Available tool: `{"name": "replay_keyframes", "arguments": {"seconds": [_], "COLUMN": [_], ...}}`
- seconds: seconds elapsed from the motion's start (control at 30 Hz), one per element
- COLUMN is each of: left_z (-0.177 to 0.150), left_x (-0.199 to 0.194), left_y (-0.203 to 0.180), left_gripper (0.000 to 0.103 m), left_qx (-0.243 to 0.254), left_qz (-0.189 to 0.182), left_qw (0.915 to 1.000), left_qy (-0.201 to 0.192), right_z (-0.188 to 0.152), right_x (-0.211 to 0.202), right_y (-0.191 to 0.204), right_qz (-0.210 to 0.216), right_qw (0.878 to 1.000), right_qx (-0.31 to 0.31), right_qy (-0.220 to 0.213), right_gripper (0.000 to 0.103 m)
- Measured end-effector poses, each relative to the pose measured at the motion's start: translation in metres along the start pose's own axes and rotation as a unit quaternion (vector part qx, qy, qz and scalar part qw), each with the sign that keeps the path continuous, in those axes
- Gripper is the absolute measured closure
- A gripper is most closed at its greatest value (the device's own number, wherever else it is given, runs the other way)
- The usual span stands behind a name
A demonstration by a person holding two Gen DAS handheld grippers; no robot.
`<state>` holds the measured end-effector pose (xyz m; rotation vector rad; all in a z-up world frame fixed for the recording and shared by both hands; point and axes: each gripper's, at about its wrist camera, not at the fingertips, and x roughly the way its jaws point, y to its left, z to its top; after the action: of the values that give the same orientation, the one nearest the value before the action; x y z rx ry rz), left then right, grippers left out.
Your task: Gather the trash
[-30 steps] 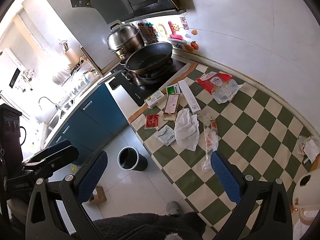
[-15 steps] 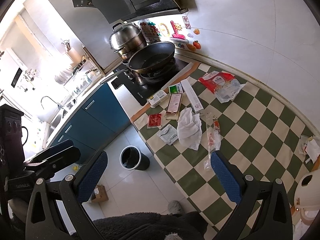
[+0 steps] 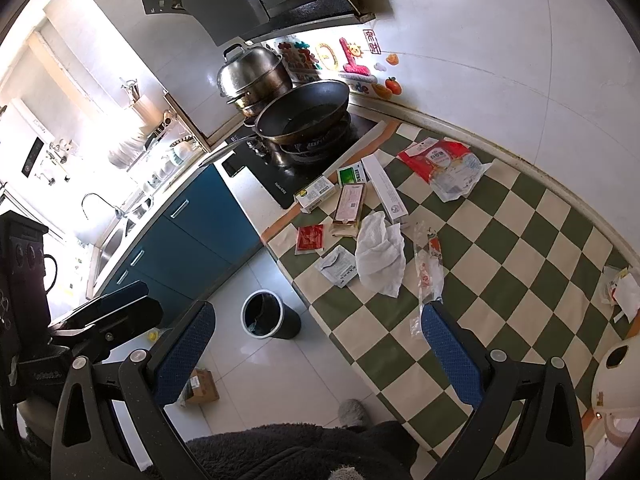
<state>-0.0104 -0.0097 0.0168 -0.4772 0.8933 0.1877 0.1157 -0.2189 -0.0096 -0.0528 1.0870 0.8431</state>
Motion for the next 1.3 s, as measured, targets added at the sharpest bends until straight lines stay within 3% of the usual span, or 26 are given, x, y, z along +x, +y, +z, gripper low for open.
{"name": "replay_keyframes", "arguments": {"seconds": [0.23,0.5,0.53,0.6,0.7,0.77,0.9,1.13,1.23,1.3], "left_z": [-0.005,0.013,0.016,0.024,0.034,0.04,0.044,0.03,0.02,0.015], "left_x": [0.005,0.012,0.016,0.03,0.063,0.098,0.178,0.294,0.327,0.34], "left_y": [0.003,0.035,0.039,0.046,0.059,0.072,0.098,0.125,0.129,0.129], "left_gripper": [0.0,0.0,0.0,0.0,0.0,0.0,0.0,0.0,0.003,0.005], "left_qx": [0.0,0.003,0.008,0.027,0.058,0.067,0.068,0.031,0.029,0.023], "left_qz": [-0.004,-0.004,0.012,0.079,0.18,0.221,0.25,0.271,0.272,0.265], "left_qw": [1.0,0.9999,0.9998,0.9965,0.9818,0.9729,0.9629,0.9443,0.9375,0.9376], "left_qy": [0.008,0.015,0.011,0.0,-0.016,0.002,0.074,0.184,0.215,0.224], "right_z": [-0.001,0.009,0.01,0.014,0.026,0.037,0.052,0.06,0.059,0.059], "right_x": [0.007,0.028,0.031,0.041,0.071,0.1,0.176,0.316,0.36,0.381], "right_y": [0.002,0.013,0.013,0.008,-0.013,-0.034,-0.083,-0.122,-0.122,-0.123], "right_qz": [-0.002,-0.013,-0.018,-0.039,-0.083,-0.124,-0.171,-0.156,-0.158,-0.16], "right_qw": [1.0,1.0,0.999,0.998,0.994,0.99,0.98,0.975,0.971,0.97], "right_qx": [0.002,0.02,0.027,0.041,0.066,0.074,0.092,0.062,0.049,0.043], "right_qy": [0.003,0.005,0.002,-0.008,-0.011,-0.003,0.04,0.148,0.171,0.179], "right_gripper": [0.0,0.0,0.0,0.0,0.0,0.0,0.0,0.004,0.011,0.015]}}
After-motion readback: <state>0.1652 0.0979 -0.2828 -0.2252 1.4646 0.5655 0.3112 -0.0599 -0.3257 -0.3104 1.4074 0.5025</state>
